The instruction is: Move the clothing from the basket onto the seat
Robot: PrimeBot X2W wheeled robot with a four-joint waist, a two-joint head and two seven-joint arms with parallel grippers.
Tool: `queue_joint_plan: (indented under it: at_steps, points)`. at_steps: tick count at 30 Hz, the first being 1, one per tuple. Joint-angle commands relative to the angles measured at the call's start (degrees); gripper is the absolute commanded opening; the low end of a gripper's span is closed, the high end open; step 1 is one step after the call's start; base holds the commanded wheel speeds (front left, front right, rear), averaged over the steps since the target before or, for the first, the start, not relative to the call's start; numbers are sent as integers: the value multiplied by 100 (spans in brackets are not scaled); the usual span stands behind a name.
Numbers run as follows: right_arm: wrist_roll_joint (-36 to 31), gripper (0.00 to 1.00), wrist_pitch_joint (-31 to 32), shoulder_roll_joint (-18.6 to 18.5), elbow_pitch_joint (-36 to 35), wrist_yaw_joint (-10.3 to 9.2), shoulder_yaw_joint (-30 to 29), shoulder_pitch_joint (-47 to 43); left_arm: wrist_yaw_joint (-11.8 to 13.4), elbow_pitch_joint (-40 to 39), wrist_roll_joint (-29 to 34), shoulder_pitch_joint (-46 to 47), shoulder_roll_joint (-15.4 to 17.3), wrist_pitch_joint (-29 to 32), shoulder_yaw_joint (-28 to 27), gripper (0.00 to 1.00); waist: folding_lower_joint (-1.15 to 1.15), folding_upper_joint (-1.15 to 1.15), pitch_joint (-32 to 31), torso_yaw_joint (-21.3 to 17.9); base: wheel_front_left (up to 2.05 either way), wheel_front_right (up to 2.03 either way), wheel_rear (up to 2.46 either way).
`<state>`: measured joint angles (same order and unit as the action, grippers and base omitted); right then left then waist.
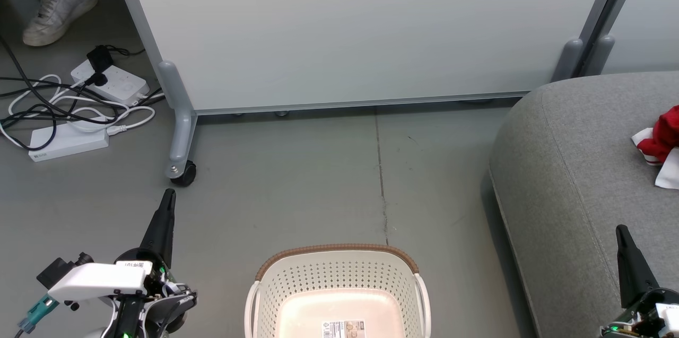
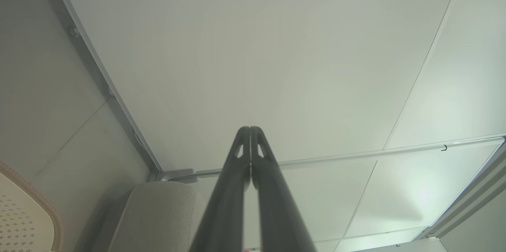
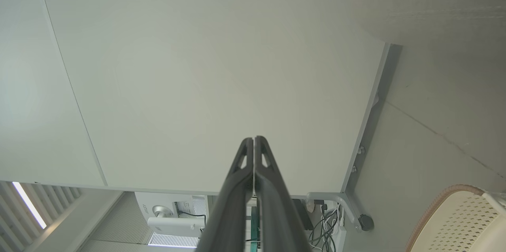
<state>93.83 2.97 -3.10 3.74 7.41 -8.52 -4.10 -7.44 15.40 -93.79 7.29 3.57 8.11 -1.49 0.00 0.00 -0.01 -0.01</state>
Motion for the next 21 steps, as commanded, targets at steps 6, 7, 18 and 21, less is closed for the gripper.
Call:
queue_joint_plan:
  at_steps: [6, 7, 18, 21]
  points:
    - [63, 0, -15, -41, -33, 14, 11, -43, -20, -24, 15, 71, 23, 22, -34, 0, 0, 0, 0, 0, 0, 0, 0]
    - [63, 0, -15, -42, -34, 13, 11, -43, -20, -24, 16, 71, 23, 23, -36, 0, 0, 0, 0, 0, 0, 0, 0]
    - [69, 0, -21, -44, -34, 14, 16, -44, -20, -24, 22, 72, 19, 26, -43, 0, 0, 0, 0, 0, 0, 0, 0]
    - [69, 0, -22, -45, -34, 14, 17, -45, -20, -24, 24, 72, 17, 29, -44, 0, 0, 0, 0, 0, 0, 0, 0]
